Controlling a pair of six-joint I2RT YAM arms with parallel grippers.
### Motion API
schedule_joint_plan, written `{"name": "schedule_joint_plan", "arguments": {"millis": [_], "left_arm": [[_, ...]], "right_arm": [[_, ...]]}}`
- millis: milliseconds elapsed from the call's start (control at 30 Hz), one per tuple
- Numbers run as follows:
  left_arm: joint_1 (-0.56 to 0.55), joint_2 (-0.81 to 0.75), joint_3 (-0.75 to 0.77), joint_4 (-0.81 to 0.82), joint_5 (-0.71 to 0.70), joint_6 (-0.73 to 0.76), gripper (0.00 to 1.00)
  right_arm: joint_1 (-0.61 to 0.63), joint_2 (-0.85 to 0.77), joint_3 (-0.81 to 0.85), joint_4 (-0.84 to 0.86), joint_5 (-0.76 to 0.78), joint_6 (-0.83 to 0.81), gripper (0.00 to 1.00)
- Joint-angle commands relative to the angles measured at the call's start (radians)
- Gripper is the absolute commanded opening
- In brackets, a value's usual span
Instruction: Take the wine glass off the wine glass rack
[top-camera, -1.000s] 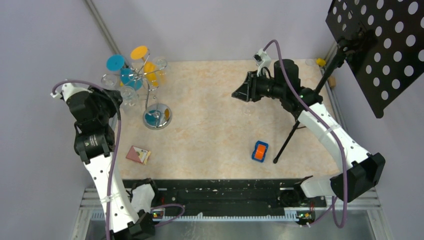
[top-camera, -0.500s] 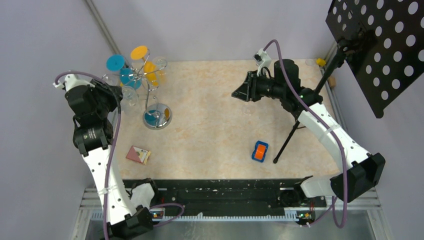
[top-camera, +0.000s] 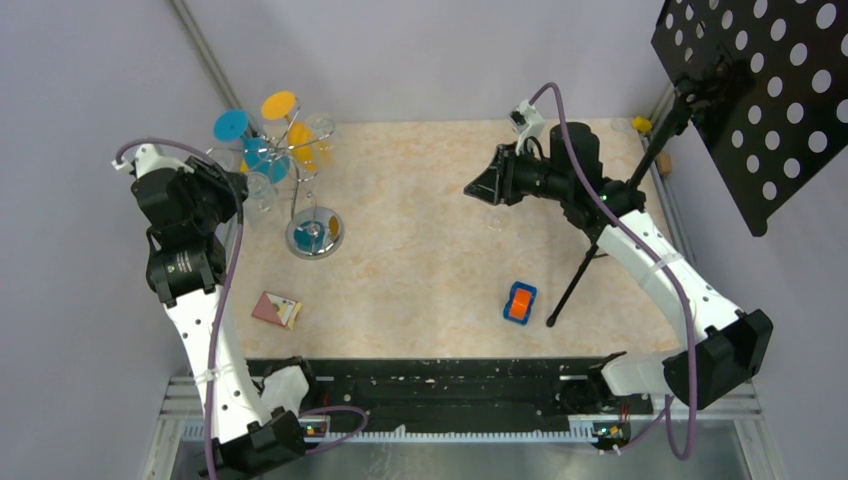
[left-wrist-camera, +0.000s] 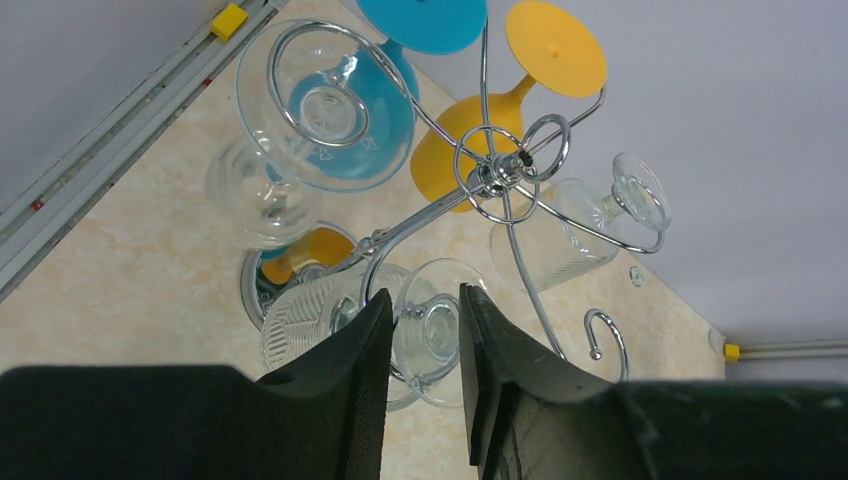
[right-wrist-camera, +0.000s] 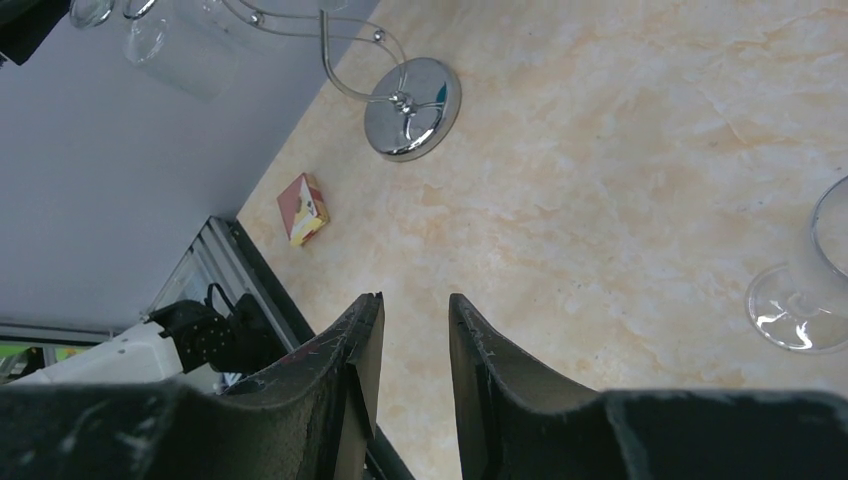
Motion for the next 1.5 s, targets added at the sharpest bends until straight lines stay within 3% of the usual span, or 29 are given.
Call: {"name": "schedule_joint_plan", "arguments": {"millis": [0,267,467,767,1033,1467], "left_arm": [[0.005,0.002,-0.006,-0.002,0.041,-0.010,0.35],[0.010,-0.011,-0.009,-0.011,0.079,-0.124,0.35],[0.013,-0.024,-0.053,0.061,0.132,-0.253,0.29],[0.024,-0.071,-0.131,0.121,0.085,-0.350,0.24],[0.037,-0.094,-0.138,0.128,0.083,-0.369,0.00],[0.040,-0.160,-0.059,0.105,0.029,-0.416,0.00]], "right_arm": [[-0.006,-0.044,-0.001,0.066,-0.010,0.014,0.32],[-0.006,-0.048,0.001,0.075,-0.012,0.028,0.32],[-0.006,-0.053,-0.001,0.076,-0.009,0.030,0.32],[-0.006,-0.060,-0.003,0.070,-0.002,0.026,0.32],[-0.006,-0.061,-0.005,0.073,0.000,0.032,0.32],[-0.006,-0.068,-0.013,0.082,0.005,0.036,0.31]]}}
